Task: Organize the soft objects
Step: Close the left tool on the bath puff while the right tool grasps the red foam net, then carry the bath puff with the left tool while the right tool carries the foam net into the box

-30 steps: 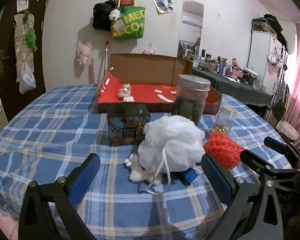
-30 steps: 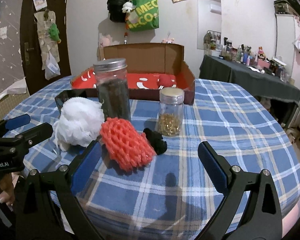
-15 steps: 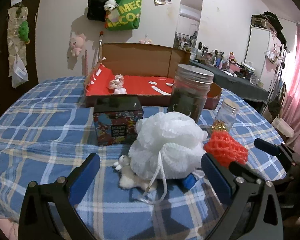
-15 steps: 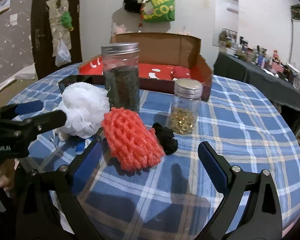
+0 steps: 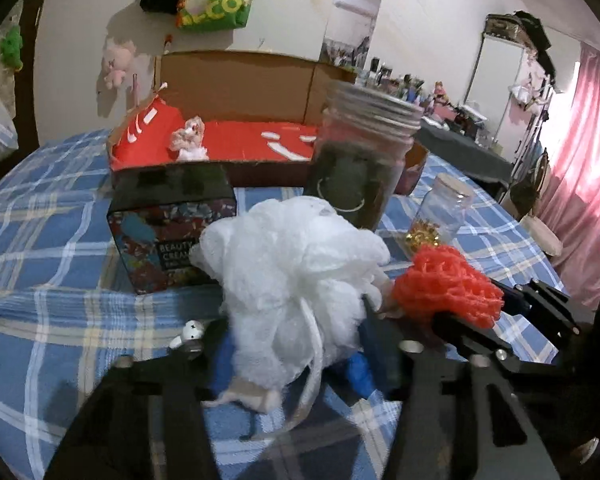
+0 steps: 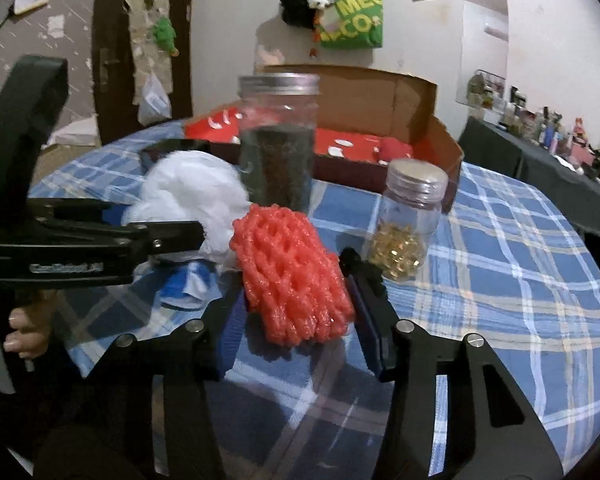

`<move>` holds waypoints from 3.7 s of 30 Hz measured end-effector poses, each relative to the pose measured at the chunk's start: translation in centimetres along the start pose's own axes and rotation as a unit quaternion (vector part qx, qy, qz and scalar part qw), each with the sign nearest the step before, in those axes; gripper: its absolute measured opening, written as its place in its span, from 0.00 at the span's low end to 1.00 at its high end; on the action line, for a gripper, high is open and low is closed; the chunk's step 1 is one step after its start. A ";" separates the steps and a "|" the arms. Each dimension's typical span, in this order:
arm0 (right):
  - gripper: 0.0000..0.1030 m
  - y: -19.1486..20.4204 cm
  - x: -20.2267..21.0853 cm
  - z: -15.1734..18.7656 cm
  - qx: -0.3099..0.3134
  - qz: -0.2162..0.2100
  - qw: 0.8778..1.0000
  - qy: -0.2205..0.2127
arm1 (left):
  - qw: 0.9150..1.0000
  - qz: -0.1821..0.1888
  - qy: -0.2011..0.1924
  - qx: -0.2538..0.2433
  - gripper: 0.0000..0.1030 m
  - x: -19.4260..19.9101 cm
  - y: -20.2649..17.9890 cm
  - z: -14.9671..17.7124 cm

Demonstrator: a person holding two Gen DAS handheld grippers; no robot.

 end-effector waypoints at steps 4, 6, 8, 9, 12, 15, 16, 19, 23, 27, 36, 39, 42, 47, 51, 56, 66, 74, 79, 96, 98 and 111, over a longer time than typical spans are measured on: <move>0.44 -0.3 0.5 -0.3 -0.015 -0.007 1.000 -0.009 | 1.000 0.008 -0.009 -0.009 0.35 0.9 -0.3 0.0; 0.44 -0.6 0.7 -0.5 -0.023 -0.009 1.000 -0.013 | 1.000 0.011 -0.010 -0.010 0.32 1.1 -0.2 0.0; 0.44 -0.5 0.9 -0.5 -0.027 -0.006 1.000 -0.015 | 1.000 0.016 -0.010 -0.007 0.30 1.5 -0.1 0.1; 0.44 -0.6 0.9 -0.6 -0.027 -0.007 0.999 -0.015 | 1.000 0.017 -0.011 -0.007 0.29 1.7 -0.1 0.1; 0.44 -0.5 1.2 -0.6 -0.028 -0.004 0.999 -0.016 | 1.000 0.021 -0.015 -0.009 0.28 2.2 0.0 0.1; 0.44 -0.5 1.3 -0.7 -0.030 -0.004 0.999 -0.019 | 0.999 0.026 -0.020 -0.010 0.27 2.8 -0.2 0.1; 0.44 -0.5 1.4 -0.7 -0.031 -0.003 0.999 -0.020 | 0.999 0.026 -0.021 -0.011 0.27 2.9 -0.2 0.1; 0.44 -0.7 1.5 -0.8 -0.035 0.000 0.999 -0.021 | 0.999 0.027 -0.024 -0.010 0.27 3.4 -0.2 0.1; 0.44 -1.3 1.8 -1.0 -0.046 0.003 0.999 -0.023 | 0.999 0.025 -0.029 -0.008 0.27 4.1 0.0 -0.1; 0.44 -1.8 2.2 -1.3 -0.054 0.009 0.998 -0.026 | 0.999 0.023 -0.036 -0.004 0.27 4.7 0.4 -0.6; 0.44 -3.3 3.0 -2.5 -0.068 0.028 0.997 -0.036 | 0.998 0.011 -0.064 -0.002 0.27 6.7 1.0 -2.1; 0.44 -3.7 3.2 -3.1 -0.068 0.037 0.996 -0.041 | 0.997 0.007 -0.074 -0.001 0.27 7.2 1.4 -2.7; 0.44 -4.0 3.2 -3.7 -0.065 0.044 0.996 -0.045 | 0.997 0.002 -0.081 -0.002 0.27 7.5 1.8 -3.4; 0.44 -4.9 2.7 -5.2 -0.068 0.048 0.995 -0.048 | 0.996 0.001 -0.086 -0.002 0.27 7.4 2.3 -4.7; 0.44 -5.4 2.0 -6.5 -0.063 0.050 0.996 -0.047 | 0.996 0.004 -0.084 -0.005 0.26 6.8 2.5 -5.8; 0.44 -6.2 1.0 -8.4 -0.053 0.050 0.996 -0.045 | 0.997 0.003 -0.078 -0.010 0.26 5.8 2.7 -7.3; 0.45 -7.3 -0.8 -11.4 -0.037 0.036 0.998 -0.041 | 0.997 0.006 -0.079 -0.021 0.26 4.6 3.1 -10.5; 0.45 -8.1 -3.7 -13.5 -0.028 0.003 1.000 0.000 | 0.998 0.008 -0.049 -0.039 0.26 2.1 3.6 -12.9; 0.45 -8.7 -6.8 -15.1 -0.023 -0.032 0.998 0.040 | 0.998 0.029 -0.003 -0.049 0.26 -1.0 3.8 -14.4; 0.45 -11.6 -19.5 -19.0 -0.062 -0.105 0.977 0.176 | 0.989 0.049 0.108 -0.085 0.27 -11.1 4.2 -19.6; 0.45 -11.9 -20.9 -19.4 -0.070 -0.103 0.975 0.185 | 0.988 0.052 0.118 -0.084 0.27 -12.3 4.4 -20.3; 0.45 -14.0 -30.3 -20.5 -0.107 -0.044 0.962 0.247 | 0.986 0.016 0.153 -0.063 0.27 -21.5 6.1 -23.2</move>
Point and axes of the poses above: each gripper's, at about its wrist camera, not at the fingertips, and x roughly against the way its jaws point, y to its left, z to its underside, the point moved 1 cm from there along -x, roughly the way its jaws point, and after that the axes turned 6 degrees about -y, right-handed, at the moved point
